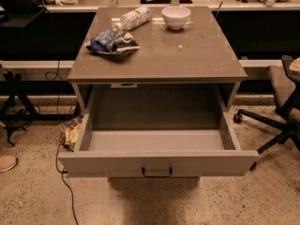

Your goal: Place blue chip bag into top drawer

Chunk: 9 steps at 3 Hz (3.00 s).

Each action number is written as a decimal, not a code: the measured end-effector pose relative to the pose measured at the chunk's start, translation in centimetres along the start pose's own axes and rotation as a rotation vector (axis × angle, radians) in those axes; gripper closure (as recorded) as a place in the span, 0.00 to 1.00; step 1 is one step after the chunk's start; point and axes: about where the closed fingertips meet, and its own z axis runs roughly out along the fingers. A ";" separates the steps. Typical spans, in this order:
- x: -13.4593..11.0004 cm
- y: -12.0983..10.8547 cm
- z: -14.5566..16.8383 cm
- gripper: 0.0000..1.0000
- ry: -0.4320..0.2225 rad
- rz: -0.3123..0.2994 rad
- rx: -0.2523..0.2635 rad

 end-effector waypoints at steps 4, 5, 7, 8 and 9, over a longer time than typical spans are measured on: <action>-20.0 -6.4 2.1 0.00 -0.613 -0.073 0.043; -20.0 -6.4 2.1 0.00 -0.612 -0.074 0.041; -29.6 -12.5 4.4 0.00 -0.749 -0.051 0.081; -35.2 -15.4 4.7 0.00 -0.830 -0.029 0.115; -40.3 -17.6 5.0 0.00 -0.876 -0.027 0.148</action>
Offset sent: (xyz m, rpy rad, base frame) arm 0.1243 0.1807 -0.0054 0.6399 -0.2133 0.2509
